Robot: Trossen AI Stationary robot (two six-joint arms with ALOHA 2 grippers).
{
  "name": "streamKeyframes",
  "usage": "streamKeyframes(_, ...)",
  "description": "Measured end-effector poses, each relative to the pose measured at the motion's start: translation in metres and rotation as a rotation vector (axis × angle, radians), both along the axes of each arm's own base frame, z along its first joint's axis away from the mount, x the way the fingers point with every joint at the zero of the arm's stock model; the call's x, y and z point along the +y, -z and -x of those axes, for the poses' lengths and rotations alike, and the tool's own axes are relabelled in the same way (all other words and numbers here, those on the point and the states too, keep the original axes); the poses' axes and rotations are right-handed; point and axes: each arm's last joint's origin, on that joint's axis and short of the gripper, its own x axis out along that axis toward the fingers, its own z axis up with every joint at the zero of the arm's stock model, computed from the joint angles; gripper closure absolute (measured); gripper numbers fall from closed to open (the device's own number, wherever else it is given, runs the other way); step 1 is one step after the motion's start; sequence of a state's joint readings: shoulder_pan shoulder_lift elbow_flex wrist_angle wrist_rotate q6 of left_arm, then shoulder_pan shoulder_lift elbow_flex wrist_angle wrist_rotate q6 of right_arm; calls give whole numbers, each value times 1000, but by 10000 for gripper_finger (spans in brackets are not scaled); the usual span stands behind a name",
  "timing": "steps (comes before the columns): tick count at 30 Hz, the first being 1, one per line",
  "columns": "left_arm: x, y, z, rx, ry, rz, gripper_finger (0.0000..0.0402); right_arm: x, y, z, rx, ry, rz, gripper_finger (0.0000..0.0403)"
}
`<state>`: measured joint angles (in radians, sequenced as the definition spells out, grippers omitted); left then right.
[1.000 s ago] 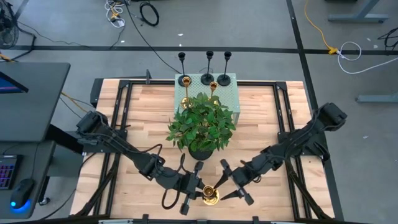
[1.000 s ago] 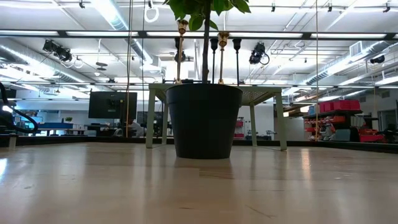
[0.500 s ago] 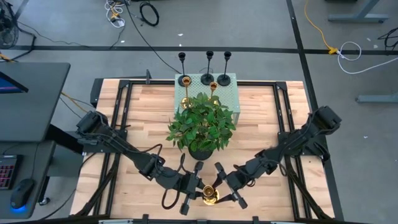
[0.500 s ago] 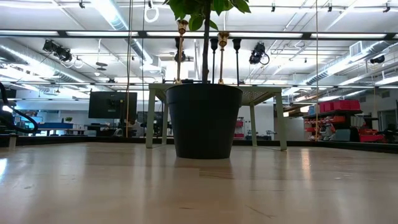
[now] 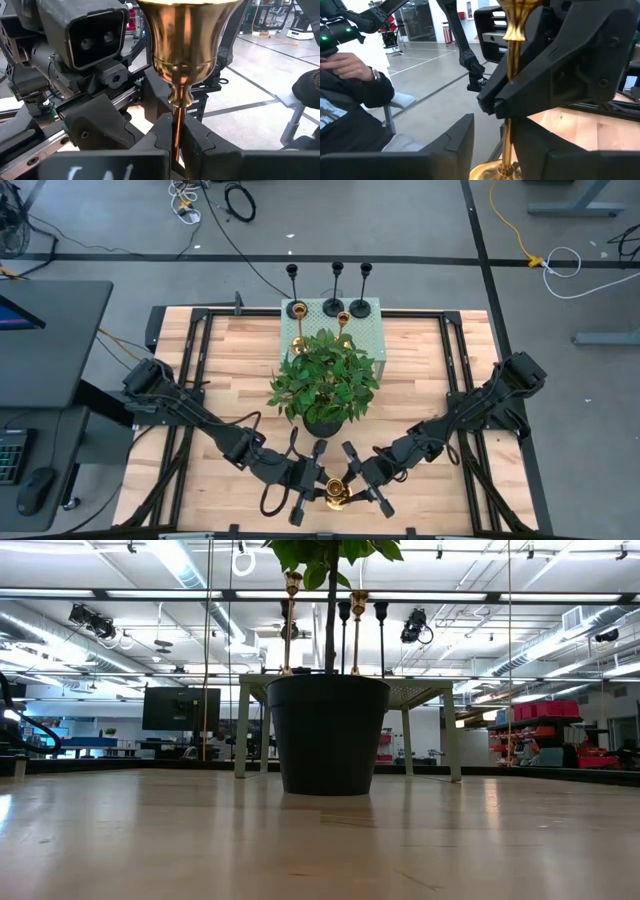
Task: Pick & Place candle stick holders
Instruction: Put the gold candle holder on the shelf
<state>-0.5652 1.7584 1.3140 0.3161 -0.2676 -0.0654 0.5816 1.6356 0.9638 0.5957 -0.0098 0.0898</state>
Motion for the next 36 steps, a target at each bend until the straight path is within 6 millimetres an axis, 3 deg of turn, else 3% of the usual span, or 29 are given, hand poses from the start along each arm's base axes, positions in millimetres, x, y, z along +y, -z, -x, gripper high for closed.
streamKeyframes(12,0,0,0,-1,1,1,383,-1,0,-1,-4,33,7,389)
streamKeyframes(24,0,0,0,0,-3,-1,363,-2,-2,2,-1,41,23,398)
streamKeyframes(36,-3,-3,1,-22,46,10,354,6,-22,29,-5,103,98,401)
